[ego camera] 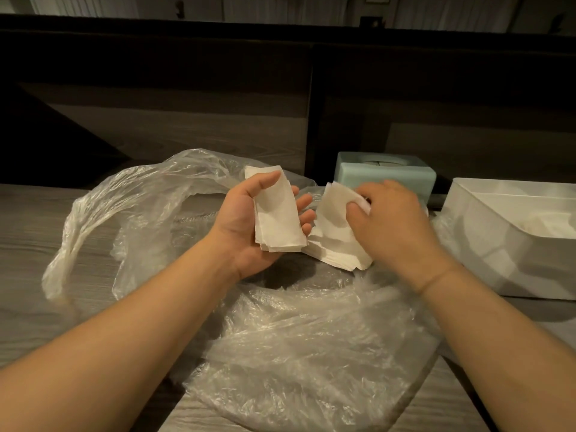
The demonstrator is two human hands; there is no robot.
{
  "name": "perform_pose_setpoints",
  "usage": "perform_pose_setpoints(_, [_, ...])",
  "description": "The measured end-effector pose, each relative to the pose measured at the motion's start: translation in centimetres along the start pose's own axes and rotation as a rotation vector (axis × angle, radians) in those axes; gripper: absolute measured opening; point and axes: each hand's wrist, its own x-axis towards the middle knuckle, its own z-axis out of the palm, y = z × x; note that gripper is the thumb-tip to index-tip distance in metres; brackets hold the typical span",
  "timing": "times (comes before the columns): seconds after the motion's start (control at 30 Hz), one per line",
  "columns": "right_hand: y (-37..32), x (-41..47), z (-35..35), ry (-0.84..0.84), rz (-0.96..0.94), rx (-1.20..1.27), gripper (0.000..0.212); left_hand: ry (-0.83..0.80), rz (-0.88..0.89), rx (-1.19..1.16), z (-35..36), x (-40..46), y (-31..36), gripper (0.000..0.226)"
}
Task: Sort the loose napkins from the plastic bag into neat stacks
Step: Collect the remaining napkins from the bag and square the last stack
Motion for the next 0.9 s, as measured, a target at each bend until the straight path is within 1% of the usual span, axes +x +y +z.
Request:
perform_pose_setpoints(0.1, [-0.8, 0.0, -0.6, 0.116, 0.04, 0.219, 0.01, 0.019, 0.011, 0.028, 0.2, -0.3, 0.1, 0.062])
perform_pose_setpoints(0.17, [-1.2, 0.0, -0.9, 0.127, 0.114, 0.35, 0.008, 0.038, 0.022, 0.051, 0.4, -0.5, 0.0, 0.065])
perform_pose_setpoints(0.23, [-1.4, 0.0, -1.1, 0.107, 0.208, 0.494, 0.007, 0.06, 0.04, 0.072, 0.5, -0.4, -0.1, 0.057])
perform_pose_setpoints(0.27, [-1.6, 0.1, -1.3, 0.084, 0.275, 0.616, 0.007, 0.071, 0.046, 0.084, 0.5, -0.3, -0.1, 0.053])
perform_pose_setpoints(0.33, [-2.1, 0.2, -1.8, -0.007, 0.434, 0.991, 0.014, 0.098, 0.046, 0.1, 0.5, -0.1, -0.2, 0.051])
perform_pose_setpoints(0.4, [-2.7, -0.1, -2.6, -0.166, 0.554, 1.4, 0.021, 0.094, 0.022, 0.097, 0.4, 0.0, -0.2, 0.052])
perform_pose_setpoints(0.43, [-3.0, -0.3, -2.9, -0.252, 0.58, 1.512, 0.025, 0.078, 0.002, 0.1, 0.4, -0.1, -0.2, 0.051])
perform_pose_setpoints(0.5, [-3.3, -0.7, -2.7, -0.364, 0.599, 1.552, 0.032, 0.029, -0.037, 0.12, 0.6, -0.4, -0.3, 0.042])
perform_pose_setpoints(0.6, [-3.6, -0.9, -1.8, -0.408, 0.647, 1.536, 0.038, -0.021, -0.055, 0.147, 0.7, -0.8, -0.5, 0.039])
perform_pose_setpoints(0.7, [-4.2, -1.0, -1.4, -0.43, 0.678, 1.528, 0.028, -0.084, -0.073, 0.119, 0.6, -0.7, -0.5, 0.049])
perform_pose_setpoints(0.83, [-4.4, -1.0, -1.3, -0.435, 0.745, 1.451, 0.027, -0.138, -0.148, 0.068, 0.3, -0.3, -0.5, 0.058])
perform_pose_setpoints(0.9, [-4.6, -1.2, -1.1, -0.413, 0.765, 1.376, 0.011, -0.151, -0.172, 0.065, 0.1, -0.3, -0.6, 0.065])
